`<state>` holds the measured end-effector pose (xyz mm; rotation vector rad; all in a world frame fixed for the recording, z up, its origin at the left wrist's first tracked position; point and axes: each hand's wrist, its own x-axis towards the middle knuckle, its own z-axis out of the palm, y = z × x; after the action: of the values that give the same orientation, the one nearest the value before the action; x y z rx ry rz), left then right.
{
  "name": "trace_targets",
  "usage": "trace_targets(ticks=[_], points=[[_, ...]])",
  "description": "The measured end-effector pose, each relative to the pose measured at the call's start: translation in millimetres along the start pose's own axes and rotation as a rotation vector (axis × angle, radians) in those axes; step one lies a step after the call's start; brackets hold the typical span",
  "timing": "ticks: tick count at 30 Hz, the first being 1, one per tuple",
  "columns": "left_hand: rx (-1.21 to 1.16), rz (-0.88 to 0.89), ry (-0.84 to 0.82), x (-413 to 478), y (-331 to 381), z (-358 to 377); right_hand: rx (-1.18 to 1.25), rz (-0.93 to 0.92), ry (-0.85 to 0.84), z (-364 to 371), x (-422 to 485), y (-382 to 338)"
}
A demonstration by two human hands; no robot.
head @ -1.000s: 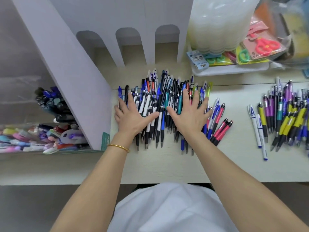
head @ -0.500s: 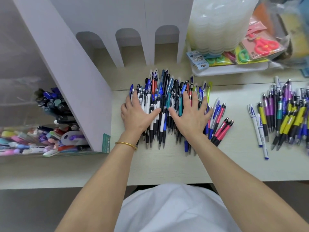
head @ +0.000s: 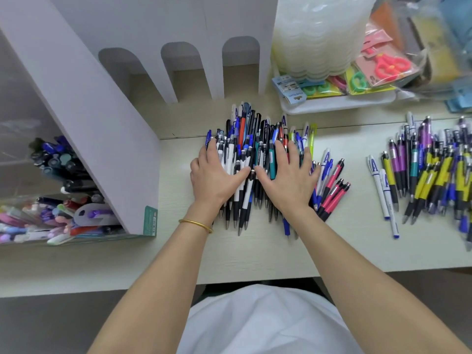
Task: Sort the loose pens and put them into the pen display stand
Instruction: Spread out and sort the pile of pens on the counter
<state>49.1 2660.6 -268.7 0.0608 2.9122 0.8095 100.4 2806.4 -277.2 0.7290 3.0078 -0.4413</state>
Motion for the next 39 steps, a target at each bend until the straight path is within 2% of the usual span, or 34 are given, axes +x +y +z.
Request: trace_targets(ticks=[23,31,36,39], points=[[-0.017,-0.201,0.105,-61.2,120.4,79.1,-0.021,-0.150,-0.053,-38.1,21.8,130.3],[-0.010,-0.282,0.113,-67.2,133.2,89.2,0.071,-0.235,-0.071,-52.1,28.6,151.2],[0.040,-0.209,0.194,-73.2,132.5,94.6,0.235,-0.261,0.125,-67.3,18.4,176.8],[0.085,-0.185,0.223,-72.3,130.6,94.6,0.260,-0.114,0.181,-84.8,10.0,201.3]])
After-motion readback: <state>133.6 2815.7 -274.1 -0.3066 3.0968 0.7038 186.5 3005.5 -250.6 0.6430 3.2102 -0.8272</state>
